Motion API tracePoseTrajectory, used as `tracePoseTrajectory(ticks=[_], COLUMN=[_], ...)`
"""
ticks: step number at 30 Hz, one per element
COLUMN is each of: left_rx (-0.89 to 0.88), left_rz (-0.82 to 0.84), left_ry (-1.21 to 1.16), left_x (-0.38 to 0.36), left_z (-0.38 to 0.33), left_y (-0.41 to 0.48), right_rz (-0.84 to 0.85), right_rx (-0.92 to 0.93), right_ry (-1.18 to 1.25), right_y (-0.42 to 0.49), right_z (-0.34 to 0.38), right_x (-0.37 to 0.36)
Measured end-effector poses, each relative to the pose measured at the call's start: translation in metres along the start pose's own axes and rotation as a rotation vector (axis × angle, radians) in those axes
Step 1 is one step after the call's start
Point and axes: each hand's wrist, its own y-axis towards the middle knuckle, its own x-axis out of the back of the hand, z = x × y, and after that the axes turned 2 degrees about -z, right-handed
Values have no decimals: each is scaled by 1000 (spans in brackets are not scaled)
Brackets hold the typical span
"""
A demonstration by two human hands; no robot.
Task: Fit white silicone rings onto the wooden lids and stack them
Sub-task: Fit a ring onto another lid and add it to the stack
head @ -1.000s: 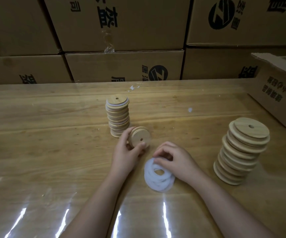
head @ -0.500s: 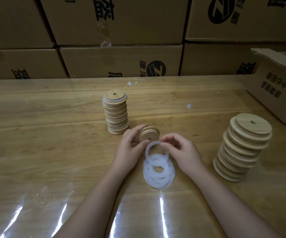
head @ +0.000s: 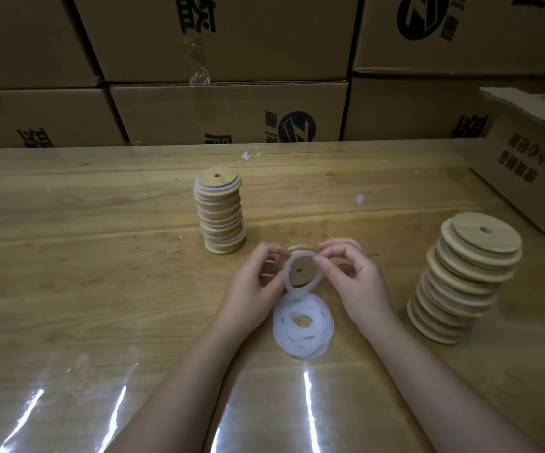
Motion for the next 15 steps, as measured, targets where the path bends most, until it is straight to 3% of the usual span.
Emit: tracePoseTrajectory(ticks=[15], left_rx=[-56], left_rz=[-72], left_ry=[83], left_x=[-3], left_z=[0], left_y=[-1], right_rz=[-50], right_rx=[-19], right_ry=[-5], right_y=[-1], right_z=[-6], right_x=[-2])
